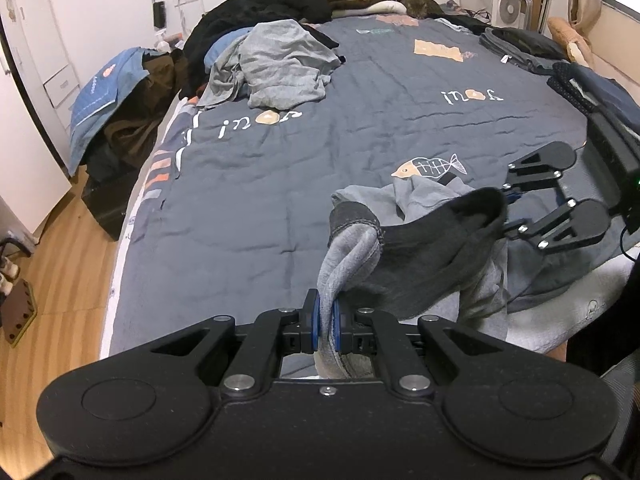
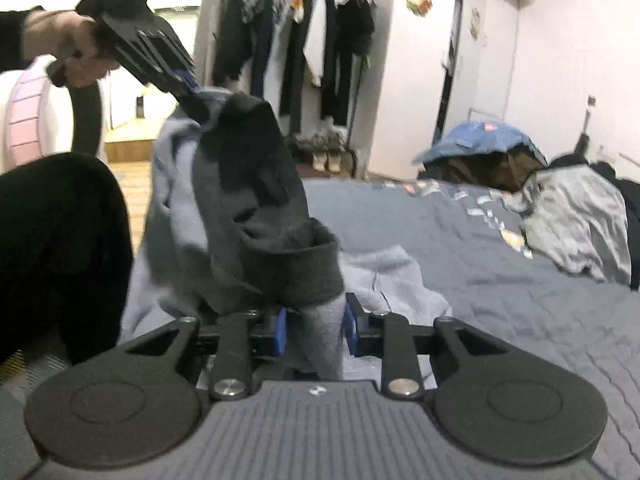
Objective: Fold clothes
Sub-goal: 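Hold the sweatshirt up with both grippers and spread it apart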
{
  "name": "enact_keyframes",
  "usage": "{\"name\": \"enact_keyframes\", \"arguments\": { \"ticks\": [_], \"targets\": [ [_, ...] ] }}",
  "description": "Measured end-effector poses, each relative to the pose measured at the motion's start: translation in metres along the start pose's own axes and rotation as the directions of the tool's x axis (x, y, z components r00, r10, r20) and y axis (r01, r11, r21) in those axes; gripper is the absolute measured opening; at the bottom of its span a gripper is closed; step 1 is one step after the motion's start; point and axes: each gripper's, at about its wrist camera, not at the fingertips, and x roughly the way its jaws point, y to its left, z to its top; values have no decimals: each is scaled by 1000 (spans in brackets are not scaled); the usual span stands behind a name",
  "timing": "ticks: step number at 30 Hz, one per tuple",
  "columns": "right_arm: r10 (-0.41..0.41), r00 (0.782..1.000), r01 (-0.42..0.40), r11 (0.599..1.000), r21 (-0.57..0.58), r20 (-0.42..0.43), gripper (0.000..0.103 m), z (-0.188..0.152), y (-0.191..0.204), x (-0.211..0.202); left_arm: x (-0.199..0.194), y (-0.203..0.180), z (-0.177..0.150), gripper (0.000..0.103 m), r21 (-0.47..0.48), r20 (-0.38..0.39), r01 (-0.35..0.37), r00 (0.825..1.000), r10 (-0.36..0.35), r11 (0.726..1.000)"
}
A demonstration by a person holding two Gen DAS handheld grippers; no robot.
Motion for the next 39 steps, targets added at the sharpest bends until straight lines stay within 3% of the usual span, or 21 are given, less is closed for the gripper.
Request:
{"name": "enact_keyframes", "arguments": {
  "ticks": [4,6,8,9,11,13,16,20,27,31,33,35,36,37,39],
  "targets": [
    [41,997,-41,999,-4,-66,41,-4,4,24,3,-4,0,7,11,-12,12,1000,-12,1000],
    [43,997,-44,999,-7,-71,41,-3,5,31,5,-5,-2,7,20,-23,13,1000,-12,1000],
    [44,997,-41,998,39,-63,29,0,1,34,9,-7,-4,9,27,-36,13,999,-12,1000],
    [37,998,-34,998,52,-56,15,2,-1,33,11,-8,-5,9,32,-43,12,999,-10,999],
    [25,999,-22,998,65,-42,12,7,-3,31,17,-11,-8,14,53,-63,5,998,-1,999],
    [27,999,-25,997,80,-26,11,11,-4,27,25,-12,-11,41,65,-79,7,997,-2,998],
    [22,1000,-21,997,81,-15,10,15,-4,21,38,-15,-14,67,87,-103,14,995,-5,996],
    [18,1000,-17,996,92,-9,10,15,-4,18,60,-22,-18,69,136,-148,16,989,4,991],
    [9,1000,-8,995,104,-12,10,14,-4,20,108,11,-21,73,-32,-255,55,965,-62,998],
    [6,1000,-5,994,111,-11,10,13,-2,20,126,39,-24,88,-186,-297,89,944,-142,978],
    [5,1000,-3,993,120,-12,10,13,-2,20,135,48,-29,88,-229,-306,115,934,-183,967],
    [4,1000,-2,993,121,-19,10,13,-2,21,136,53,-33,57,-266,-266,176,932,-248,948],
    [3,1000,0,992,123,-22,10,13,-2,22,136,55,-33,25,-280,-253,202,928,-275,938],
    [-1,1000,4,992,128,-26,10,13,-2,22,135,56,-34,18,-288,-238,219,926,-291,932],
    [-11,1000,14,989,148,-27,10,13,-1,21,124,54,-30,16,-244,-206,207,944,-259,947]
  ]
}}
